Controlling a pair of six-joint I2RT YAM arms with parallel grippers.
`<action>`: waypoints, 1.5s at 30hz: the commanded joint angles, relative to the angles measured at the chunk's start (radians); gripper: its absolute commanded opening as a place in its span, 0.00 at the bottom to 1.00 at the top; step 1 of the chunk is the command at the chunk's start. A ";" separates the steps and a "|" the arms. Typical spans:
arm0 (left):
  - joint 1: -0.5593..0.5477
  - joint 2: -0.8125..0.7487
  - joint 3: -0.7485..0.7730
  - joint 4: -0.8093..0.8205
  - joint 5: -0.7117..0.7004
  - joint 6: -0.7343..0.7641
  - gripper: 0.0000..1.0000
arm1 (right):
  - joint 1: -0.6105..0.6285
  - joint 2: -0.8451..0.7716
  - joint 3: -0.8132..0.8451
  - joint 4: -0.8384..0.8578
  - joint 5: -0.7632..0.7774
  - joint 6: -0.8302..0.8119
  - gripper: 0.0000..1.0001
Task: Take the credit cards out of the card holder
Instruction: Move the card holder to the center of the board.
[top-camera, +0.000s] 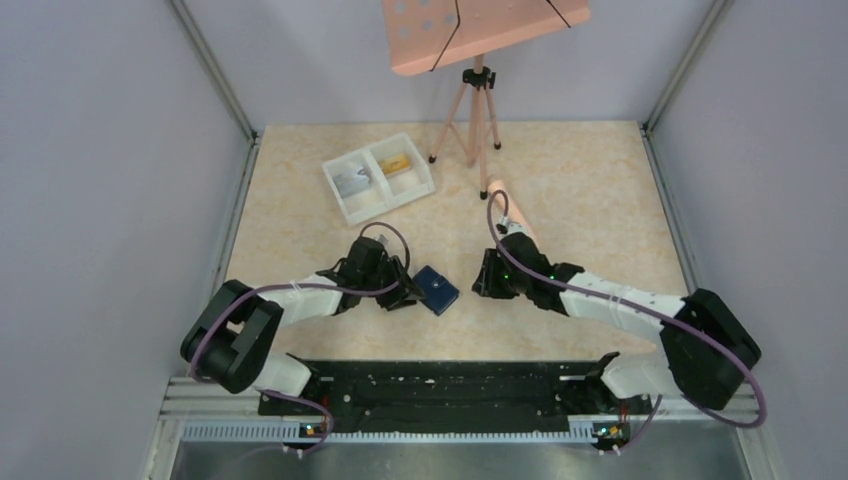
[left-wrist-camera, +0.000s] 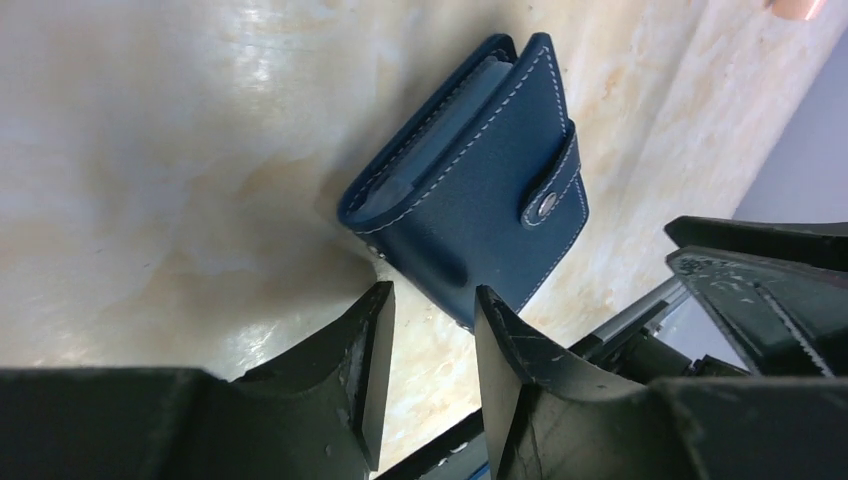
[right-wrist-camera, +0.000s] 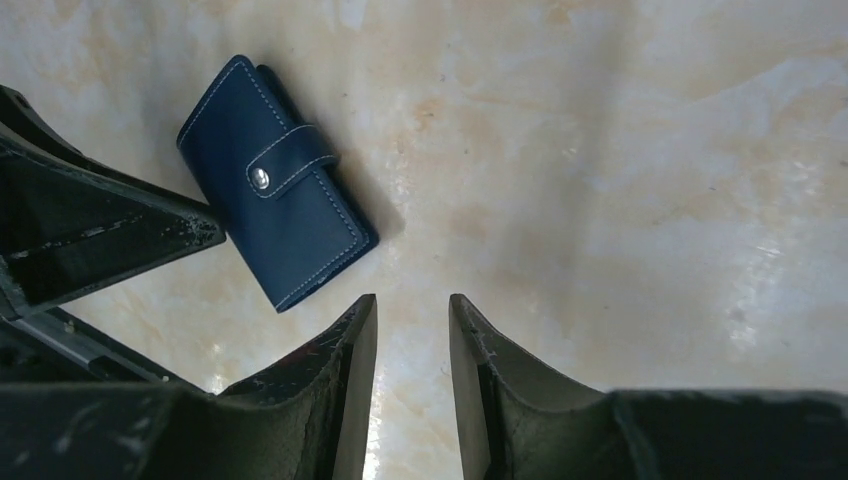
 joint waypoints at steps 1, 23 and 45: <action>0.003 -0.089 -0.010 -0.047 -0.094 -0.017 0.42 | 0.071 0.110 0.129 0.054 0.045 -0.030 0.33; 0.062 -0.516 -0.142 -0.208 -0.338 -0.017 0.49 | 0.222 0.433 0.405 0.020 0.160 -0.182 0.28; 0.062 -0.454 -0.192 -0.131 -0.261 -0.044 0.49 | 0.278 0.557 0.428 -0.109 0.255 -0.154 0.25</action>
